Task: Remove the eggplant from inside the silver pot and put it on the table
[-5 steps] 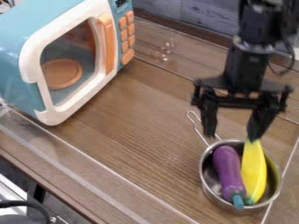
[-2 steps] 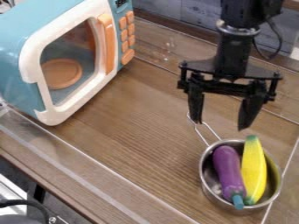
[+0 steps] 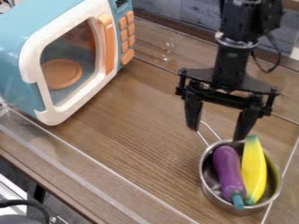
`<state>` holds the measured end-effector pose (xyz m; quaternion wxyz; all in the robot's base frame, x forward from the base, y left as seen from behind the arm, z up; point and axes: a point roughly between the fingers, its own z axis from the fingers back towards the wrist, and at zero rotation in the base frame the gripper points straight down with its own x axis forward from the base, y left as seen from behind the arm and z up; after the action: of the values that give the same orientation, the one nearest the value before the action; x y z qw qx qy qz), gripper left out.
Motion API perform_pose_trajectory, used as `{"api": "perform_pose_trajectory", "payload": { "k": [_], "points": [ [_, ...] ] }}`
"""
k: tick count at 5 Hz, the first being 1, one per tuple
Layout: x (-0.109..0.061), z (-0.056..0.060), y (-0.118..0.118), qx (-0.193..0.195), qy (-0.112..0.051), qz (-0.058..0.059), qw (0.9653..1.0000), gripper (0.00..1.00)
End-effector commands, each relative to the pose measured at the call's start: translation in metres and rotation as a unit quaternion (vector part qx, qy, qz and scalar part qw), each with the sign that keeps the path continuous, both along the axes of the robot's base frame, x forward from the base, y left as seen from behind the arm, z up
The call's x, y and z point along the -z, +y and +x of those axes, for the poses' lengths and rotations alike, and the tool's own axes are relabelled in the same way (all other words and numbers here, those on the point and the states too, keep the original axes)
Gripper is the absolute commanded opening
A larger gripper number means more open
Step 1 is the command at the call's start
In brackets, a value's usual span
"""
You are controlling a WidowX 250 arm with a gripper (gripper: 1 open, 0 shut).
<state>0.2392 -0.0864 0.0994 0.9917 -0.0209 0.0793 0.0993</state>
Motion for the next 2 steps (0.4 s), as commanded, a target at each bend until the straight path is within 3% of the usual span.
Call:
{"api": "perform_pose_trajectory", "payload": {
  "k": [1,2],
  "points": [
    [-0.0220,-0.0045,0.0019,0.054,-0.030,-0.009,0.9981,1.00],
    [-0.0249,-0.0047,-0.0032,0.072,-0.035,-0.014,0.9967,1.00]
  ]
}}
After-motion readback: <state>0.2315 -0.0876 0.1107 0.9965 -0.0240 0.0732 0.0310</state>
